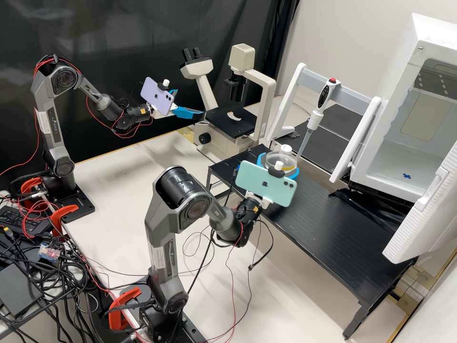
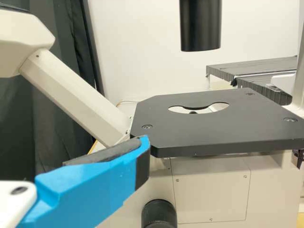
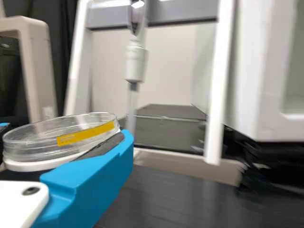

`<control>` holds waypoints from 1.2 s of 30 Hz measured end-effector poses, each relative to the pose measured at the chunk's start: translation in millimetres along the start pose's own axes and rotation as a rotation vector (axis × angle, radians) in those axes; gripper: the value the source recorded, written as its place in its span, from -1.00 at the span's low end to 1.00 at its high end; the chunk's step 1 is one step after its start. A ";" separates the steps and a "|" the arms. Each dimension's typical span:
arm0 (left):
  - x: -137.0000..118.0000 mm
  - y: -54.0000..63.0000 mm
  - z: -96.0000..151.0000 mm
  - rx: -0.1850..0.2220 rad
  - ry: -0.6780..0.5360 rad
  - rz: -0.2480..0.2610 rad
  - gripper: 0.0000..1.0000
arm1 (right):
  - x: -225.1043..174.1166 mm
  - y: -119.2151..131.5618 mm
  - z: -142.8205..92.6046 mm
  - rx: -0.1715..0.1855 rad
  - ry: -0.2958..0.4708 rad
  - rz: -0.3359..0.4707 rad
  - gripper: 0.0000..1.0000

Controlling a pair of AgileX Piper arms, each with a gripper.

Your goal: Move the petri dish to the microscope

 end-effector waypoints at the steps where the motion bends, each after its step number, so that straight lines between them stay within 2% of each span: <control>1: 0.0 0.0 0.0 0.000 0.000 0.000 1.00 | 1.7 -4.6 -4.9 -0.009 0.020 -0.016 -1.00; 5: 0.0 0.0 0.0 0.000 0.000 0.000 1.00 | 7.3 -18.7 -20.8 -0.027 0.088 -0.070 -1.00; 8: 0.0 0.0 0.0 0.000 0.000 0.000 1.00 | 16.3 -28.8 -36.3 -0.054 0.143 -0.106 -1.00; 11: 0.0 0.0 0.0 0.000 0.000 0.000 1.00 | 21.1 -35.2 -45.2 -0.052 0.181 -0.130 -1.00; 15: 0.0 0.0 0.0 0.000 0.000 0.000 1.00 | 30.1 -43.8 -48.8 -0.043 0.177 -0.151 -1.00; 26: 0.0 0.0 0.0 0.000 0.000 0.000 1.00 | 64.0 -89.0 -68.1 -0.089 0.181 -0.299 -1.00; 32: 0.0 0.0 0.0 0.000 0.000 0.000 1.00 | 85.5 -96.0 -78.1 -0.071 0.176 -0.290 -1.00; 36: 0.0 0.0 0.0 0.000 0.000 0.000 1.00 | 102.2 -95.9 -80.3 -0.075 0.169 -0.287 -1.00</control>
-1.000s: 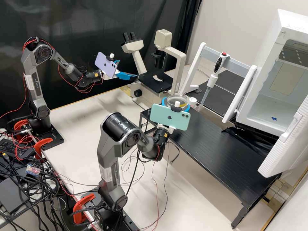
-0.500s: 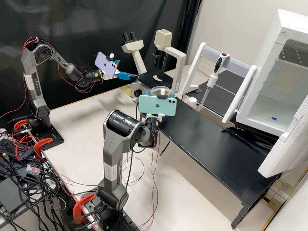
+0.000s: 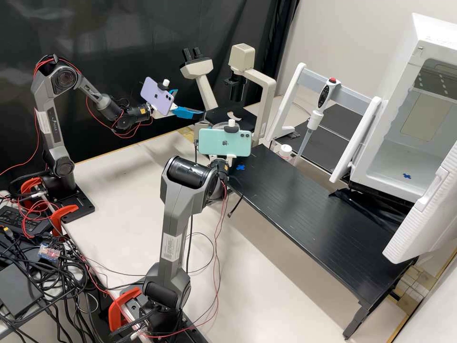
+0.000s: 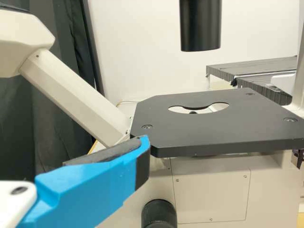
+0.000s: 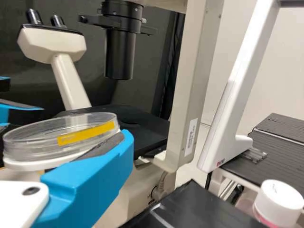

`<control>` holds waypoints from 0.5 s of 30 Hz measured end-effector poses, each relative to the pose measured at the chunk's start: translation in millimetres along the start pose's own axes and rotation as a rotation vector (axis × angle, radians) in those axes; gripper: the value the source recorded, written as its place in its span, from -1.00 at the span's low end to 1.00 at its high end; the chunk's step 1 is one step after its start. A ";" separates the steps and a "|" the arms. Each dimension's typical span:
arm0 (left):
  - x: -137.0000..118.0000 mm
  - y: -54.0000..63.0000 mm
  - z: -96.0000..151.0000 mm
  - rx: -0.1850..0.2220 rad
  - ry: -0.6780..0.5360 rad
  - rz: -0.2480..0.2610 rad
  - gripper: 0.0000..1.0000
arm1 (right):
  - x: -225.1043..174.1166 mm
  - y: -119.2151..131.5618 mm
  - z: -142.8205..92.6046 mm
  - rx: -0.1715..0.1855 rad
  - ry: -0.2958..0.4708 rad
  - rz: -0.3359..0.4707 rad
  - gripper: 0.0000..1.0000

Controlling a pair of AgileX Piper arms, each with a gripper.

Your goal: Move the petri dish to the microscope

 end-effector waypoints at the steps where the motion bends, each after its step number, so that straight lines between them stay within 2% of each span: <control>1: 0.0 0.0 0.0 0.000 0.000 0.000 1.00 | 4.1 1.7 0.1 0.002 -0.002 0.001 -1.00; 10: 0.0 0.0 0.0 0.000 0.000 0.000 1.00 | 32.8 8.1 5.4 0.083 -0.033 -0.012 -1.00; 15: 0.0 0.0 0.0 0.000 0.000 0.000 1.00 | 47.1 10.6 8.1 0.106 -0.050 -0.026 -1.00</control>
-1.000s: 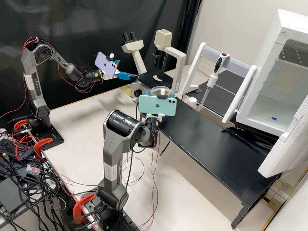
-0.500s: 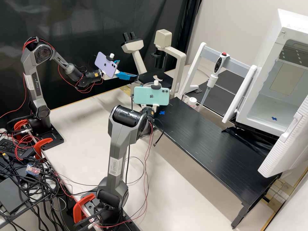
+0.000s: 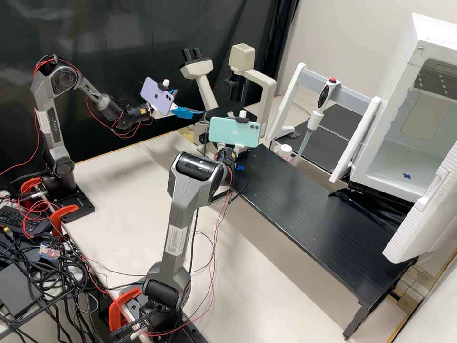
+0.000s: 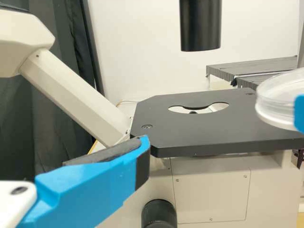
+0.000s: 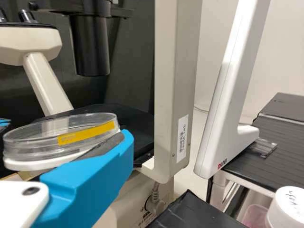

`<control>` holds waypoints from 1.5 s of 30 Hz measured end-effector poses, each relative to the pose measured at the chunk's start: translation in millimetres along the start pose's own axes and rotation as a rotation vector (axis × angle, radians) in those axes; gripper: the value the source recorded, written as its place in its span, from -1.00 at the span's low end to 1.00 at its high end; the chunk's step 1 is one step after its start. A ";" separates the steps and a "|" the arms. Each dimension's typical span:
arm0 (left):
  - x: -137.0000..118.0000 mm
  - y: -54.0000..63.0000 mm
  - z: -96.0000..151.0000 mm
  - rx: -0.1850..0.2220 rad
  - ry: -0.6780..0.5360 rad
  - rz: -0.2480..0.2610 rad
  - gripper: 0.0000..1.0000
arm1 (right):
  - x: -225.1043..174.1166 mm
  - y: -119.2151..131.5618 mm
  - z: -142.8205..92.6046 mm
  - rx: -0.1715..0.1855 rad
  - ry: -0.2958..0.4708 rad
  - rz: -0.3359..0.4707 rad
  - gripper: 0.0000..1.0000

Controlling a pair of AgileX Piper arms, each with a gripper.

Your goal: Move the petri dish to the microscope

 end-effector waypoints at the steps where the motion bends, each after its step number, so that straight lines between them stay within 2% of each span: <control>1: 0.0 0.0 0.0 0.000 0.000 0.000 1.00 | 3.7 0.0 -0.4 0.010 0.001 -0.003 -1.00; 6: 0.0 0.0 0.0 0.000 0.000 0.000 1.00 | 18.8 -1.5 -0.2 0.034 -0.010 -0.020 -1.00; 9: 0.0 0.0 0.0 0.000 0.000 0.000 1.00 | 26.4 -3.5 -0.4 0.062 -0.023 -0.037 -1.00; 14: 0.0 0.0 0.0 0.000 0.000 0.000 1.00 | 38.8 -6.4 -2.9 0.080 -0.029 -0.056 -1.00; 20: 0.0 0.0 0.0 0.000 0.000 0.000 1.00 | 50.9 -13.6 -11.4 0.066 -0.023 -0.077 -1.00; 26: 0.0 0.0 0.0 0.000 0.000 0.000 1.00 | 60.2 -19.2 -18.1 0.005 -0.020 -0.086 -1.00; 33: 0.0 0.0 0.0 0.000 0.000 0.000 1.00 | 71.6 -17.4 -22.8 -0.024 -0.040 -0.078 -1.00; 39: 0.0 0.0 0.0 0.000 0.000 0.000 1.00 | 83.4 -15.3 -21.6 -0.028 -0.054 -0.077 -1.00; 45: 0.0 0.0 0.0 0.000 0.000 0.000 1.00 | 92.8 -11.5 -23.5 -0.008 -0.066 -0.083 -1.00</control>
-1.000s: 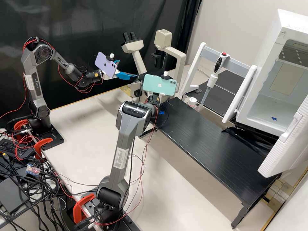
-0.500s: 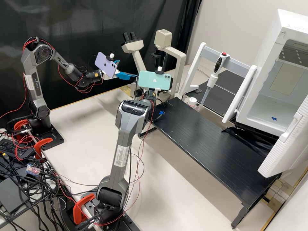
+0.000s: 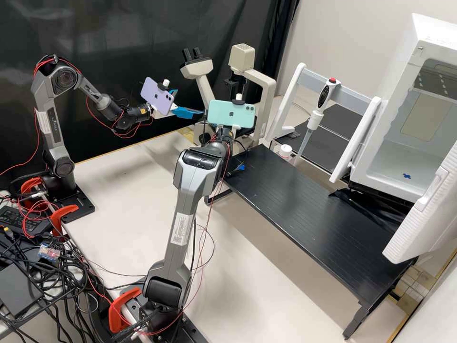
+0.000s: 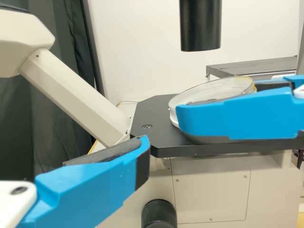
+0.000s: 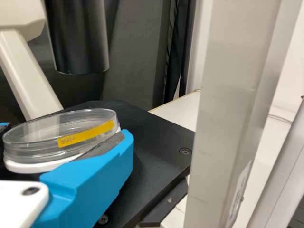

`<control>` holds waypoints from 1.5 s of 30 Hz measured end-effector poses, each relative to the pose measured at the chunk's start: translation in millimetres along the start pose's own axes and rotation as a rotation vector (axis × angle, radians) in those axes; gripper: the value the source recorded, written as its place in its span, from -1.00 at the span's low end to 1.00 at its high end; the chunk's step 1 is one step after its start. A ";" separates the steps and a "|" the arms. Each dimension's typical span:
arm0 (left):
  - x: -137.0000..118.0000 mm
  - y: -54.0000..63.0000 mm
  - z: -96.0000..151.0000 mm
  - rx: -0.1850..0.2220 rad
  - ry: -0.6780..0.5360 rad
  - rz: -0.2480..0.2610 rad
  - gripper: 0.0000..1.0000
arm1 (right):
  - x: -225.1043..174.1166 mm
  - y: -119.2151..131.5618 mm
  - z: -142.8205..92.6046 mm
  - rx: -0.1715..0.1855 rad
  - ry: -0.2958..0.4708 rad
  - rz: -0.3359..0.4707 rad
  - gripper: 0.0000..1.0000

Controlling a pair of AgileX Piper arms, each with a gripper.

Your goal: Move the petri dish to the microscope

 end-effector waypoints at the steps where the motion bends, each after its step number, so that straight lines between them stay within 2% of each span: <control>1: 0.0 0.0 0.0 0.000 0.000 0.000 1.00 | 1.5 0.2 0.2 0.003 -0.005 -0.003 -1.00; 3: 0.0 0.0 0.0 0.000 0.000 0.000 1.00 | 3.9 0.0 0.1 0.007 -0.005 -0.011 -1.00; 4: 0.0 0.0 0.0 0.000 0.000 0.000 1.00 | 5.0 0.2 -0.1 0.012 -0.004 -0.012 1.00; 6: 0.0 0.0 0.0 0.000 0.000 0.000 1.00 | 7.2 -0.7 0.2 0.012 -0.002 -0.022 1.00; 13: 0.0 0.0 0.0 0.000 0.000 0.000 1.00 | 12.4 -3.7 2.4 -0.028 0.000 -0.038 1.00; 19: 0.0 0.0 0.0 0.000 0.000 0.000 1.00 | 14.5 -6.8 5.7 -0.013 -0.007 -0.044 1.00; 27: 0.0 0.0 0.0 0.000 0.000 0.000 1.00 | 10.5 -10.2 10.8 -0.015 -0.022 -0.057 1.00; 29: 0.0 0.0 0.0 0.000 0.000 0.000 1.00 | 4.0 -10.0 13.8 -0.023 -0.034 -0.061 1.00; 31: 0.0 0.0 0.0 0.000 0.000 0.000 1.00 | -2.8 -8.8 13.5 -0.011 -0.027 -0.052 1.00; 37: 0.0 0.0 0.0 0.000 0.000 0.000 1.00 | -31.3 -5.2 9.0 -0.022 0.014 -0.023 1.00; 45: 0.0 0.0 0.0 0.000 0.000 0.000 1.00 | -84.0 -18.1 9.0 -0.040 0.048 -0.018 1.00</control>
